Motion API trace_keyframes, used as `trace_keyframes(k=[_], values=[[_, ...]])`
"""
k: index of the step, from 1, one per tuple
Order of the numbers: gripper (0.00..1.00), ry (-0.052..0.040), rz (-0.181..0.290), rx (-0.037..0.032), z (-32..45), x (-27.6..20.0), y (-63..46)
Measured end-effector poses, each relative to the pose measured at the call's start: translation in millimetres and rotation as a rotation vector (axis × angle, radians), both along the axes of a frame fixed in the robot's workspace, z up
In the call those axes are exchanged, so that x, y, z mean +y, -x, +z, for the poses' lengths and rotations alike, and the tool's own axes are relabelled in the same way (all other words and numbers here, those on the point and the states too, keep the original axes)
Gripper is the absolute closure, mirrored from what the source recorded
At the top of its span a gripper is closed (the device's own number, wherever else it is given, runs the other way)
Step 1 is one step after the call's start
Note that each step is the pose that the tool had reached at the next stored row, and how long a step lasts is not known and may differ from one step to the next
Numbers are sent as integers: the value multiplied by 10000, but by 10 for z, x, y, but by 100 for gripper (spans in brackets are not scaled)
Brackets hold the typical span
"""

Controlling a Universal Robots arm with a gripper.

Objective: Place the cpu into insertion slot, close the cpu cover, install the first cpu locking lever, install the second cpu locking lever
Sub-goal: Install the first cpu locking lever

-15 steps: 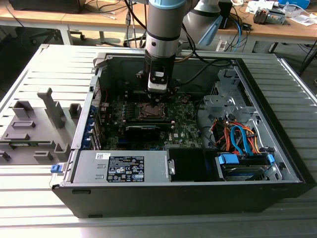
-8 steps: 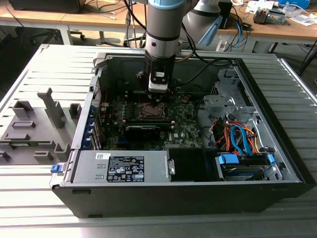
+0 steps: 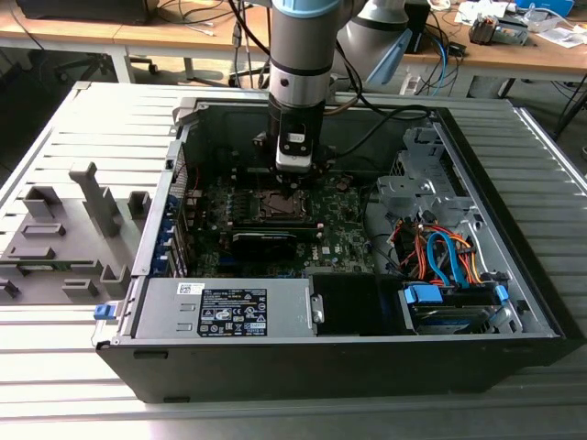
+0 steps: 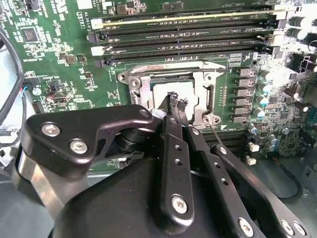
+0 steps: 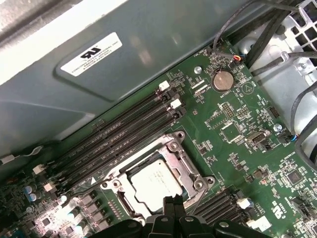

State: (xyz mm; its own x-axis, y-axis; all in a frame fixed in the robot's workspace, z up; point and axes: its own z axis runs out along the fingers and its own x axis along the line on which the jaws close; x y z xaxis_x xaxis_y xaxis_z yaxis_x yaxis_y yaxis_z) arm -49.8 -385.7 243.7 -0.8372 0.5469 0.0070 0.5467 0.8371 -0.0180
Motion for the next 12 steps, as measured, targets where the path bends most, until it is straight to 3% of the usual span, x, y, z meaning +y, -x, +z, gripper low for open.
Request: trace_keyframes(k=[5, 12], values=[[89, 1, 678, 1, 0, 0, 1], [89, 1, 2262, 1, -5, 0, 1]])
